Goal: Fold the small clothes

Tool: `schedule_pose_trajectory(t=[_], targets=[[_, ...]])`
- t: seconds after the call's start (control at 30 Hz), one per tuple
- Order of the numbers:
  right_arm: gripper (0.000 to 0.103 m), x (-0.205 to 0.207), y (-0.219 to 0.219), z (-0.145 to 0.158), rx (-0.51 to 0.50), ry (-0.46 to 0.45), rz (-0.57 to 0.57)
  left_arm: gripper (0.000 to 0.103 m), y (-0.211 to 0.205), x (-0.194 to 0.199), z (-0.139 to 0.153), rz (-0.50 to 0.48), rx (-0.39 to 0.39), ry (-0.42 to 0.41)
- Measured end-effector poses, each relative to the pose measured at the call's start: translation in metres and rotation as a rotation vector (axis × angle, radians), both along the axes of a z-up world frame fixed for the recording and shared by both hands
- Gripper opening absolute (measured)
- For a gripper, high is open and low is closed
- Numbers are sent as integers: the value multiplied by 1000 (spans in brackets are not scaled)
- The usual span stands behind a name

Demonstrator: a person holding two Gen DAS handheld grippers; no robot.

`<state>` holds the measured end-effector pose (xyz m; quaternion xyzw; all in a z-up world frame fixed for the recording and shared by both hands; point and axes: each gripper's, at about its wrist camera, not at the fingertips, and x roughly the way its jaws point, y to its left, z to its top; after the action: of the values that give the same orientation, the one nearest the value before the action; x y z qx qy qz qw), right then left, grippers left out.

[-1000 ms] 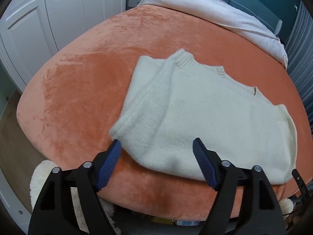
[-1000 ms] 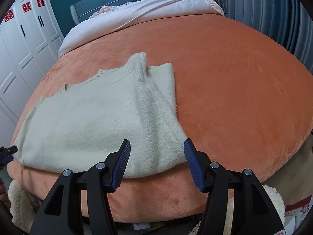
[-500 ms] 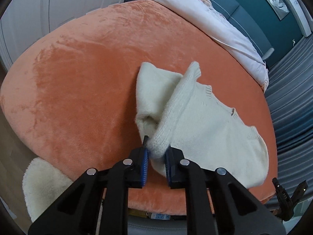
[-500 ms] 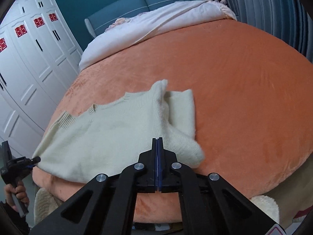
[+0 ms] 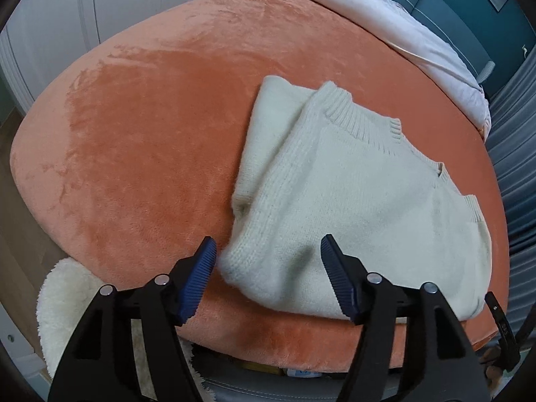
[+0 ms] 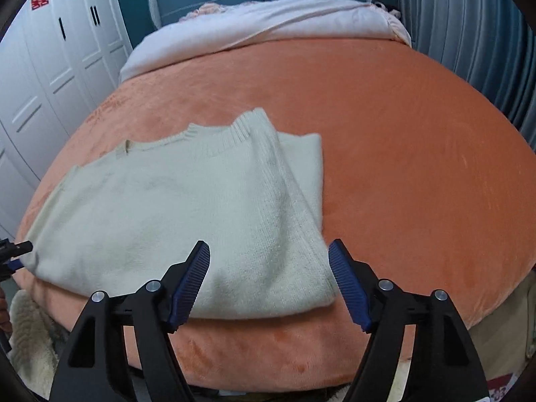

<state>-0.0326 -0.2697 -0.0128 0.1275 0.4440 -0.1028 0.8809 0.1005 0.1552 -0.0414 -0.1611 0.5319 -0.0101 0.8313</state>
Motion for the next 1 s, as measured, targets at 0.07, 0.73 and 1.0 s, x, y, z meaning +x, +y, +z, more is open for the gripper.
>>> schedule_pose_trajectory(t=[0.07, 0.73, 1.0], targets=[[39, 14, -2, -22, 27, 61, -13, 38, 1, 1, -8, -6, 1, 32], [60, 26, -15, 30, 99, -55, 18, 72, 8, 33, 46, -6, 0, -104], [62, 96, 30, 5, 91, 24, 168, 25, -27, 101, 2, -99, 26, 28]])
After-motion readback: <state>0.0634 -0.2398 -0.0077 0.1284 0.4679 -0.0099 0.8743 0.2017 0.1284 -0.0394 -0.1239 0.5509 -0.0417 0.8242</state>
